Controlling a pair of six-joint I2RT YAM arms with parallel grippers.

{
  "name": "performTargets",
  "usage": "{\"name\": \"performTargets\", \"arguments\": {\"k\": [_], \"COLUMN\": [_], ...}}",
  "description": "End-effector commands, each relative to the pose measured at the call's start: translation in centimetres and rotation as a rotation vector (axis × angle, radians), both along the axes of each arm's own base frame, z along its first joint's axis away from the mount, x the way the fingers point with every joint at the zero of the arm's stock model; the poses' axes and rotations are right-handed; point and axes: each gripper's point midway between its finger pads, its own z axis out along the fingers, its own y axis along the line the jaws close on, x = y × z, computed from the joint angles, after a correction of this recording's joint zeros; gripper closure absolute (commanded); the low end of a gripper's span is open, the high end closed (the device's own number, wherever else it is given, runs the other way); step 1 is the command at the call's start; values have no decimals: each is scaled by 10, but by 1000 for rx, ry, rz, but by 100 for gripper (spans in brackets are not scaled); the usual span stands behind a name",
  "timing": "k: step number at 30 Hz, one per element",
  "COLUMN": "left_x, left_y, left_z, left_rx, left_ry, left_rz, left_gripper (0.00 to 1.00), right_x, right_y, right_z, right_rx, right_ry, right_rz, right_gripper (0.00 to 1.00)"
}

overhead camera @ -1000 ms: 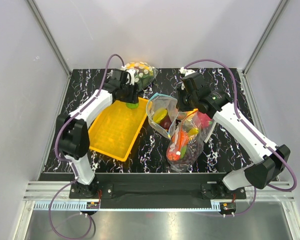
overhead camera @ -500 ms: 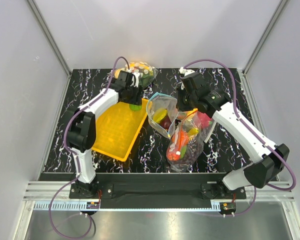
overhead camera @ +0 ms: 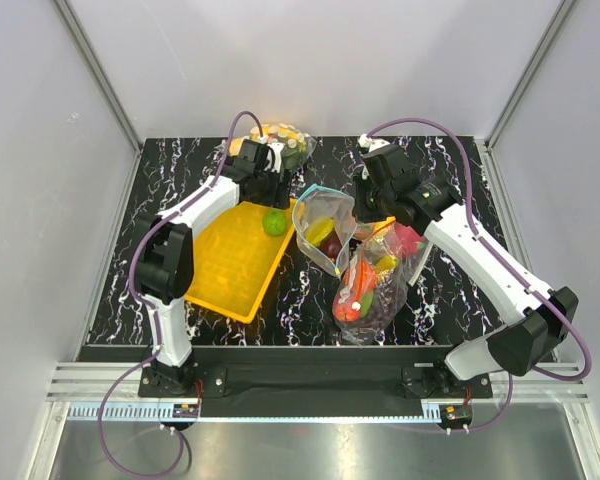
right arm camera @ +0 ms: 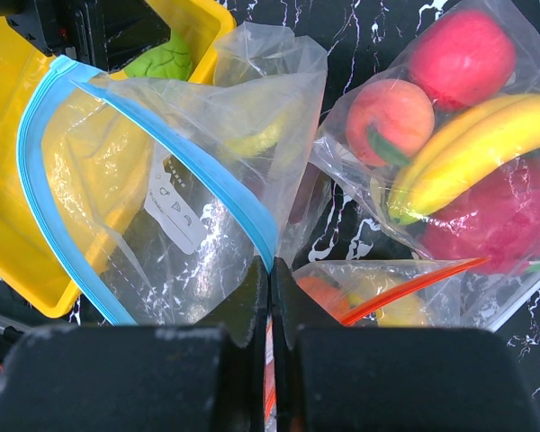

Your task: Open the zip-top bag and remove the fake food

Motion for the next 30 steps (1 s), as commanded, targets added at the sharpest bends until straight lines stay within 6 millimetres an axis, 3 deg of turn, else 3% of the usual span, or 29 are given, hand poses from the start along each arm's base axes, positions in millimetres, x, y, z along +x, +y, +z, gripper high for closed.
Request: {"name": "performTargets", "arguments": {"k": [1, 6, 10, 13, 16, 18, 21, 22, 23, 25, 27, 30], "left_x": [11, 3, -13, -29, -53, -73, -118, -119, -135, -150, -164, -168], "left_y": [-6, 4, 7, 3, -15, -39, -86, -86, -103, -116, -132, -140], "left_z": [48, 96, 152, 183, 202, 208, 218, 222, 223, 225, 215, 194], "left_rx": [-55, -66, -121, -164, -202, -222, -283, -294, -332, -383, -425, -413], "left_ry": [-130, -224, -323, -375, -407, -417, -406, -414, -404, -397, -375, -314], "left_rz": [2, 21, 15, -15, -92, -166, -322, -318, -375, -412, -471, -487], "left_gripper": [23, 24, 24, 25, 26, 27, 29, 29, 29, 30, 31, 35], "right_x": [5, 4, 5, 6, 6, 7, 7, 7, 8, 8, 8, 9], "right_y": [-2, 0, 3, 4, 3, 4, 5, 5, 5, 4, 4, 3], "right_z": [20, 18, 16, 16, 15, 14, 15, 15, 15, 16, 16, 17], "right_rx": [27, 34, 35, 37, 31, 31, 35, 32, 31, 30, 31, 31], "right_ry": [-55, -49, -44, -46, -49, -47, -48, -47, -48, -51, -53, -54], "right_rz": [-6, 1, 13, 16, 17, 22, 25, 25, 26, 21, 21, 20], "right_gripper": [100, 100, 100, 100, 100, 100, 100, 100, 100, 100, 100, 100]}}
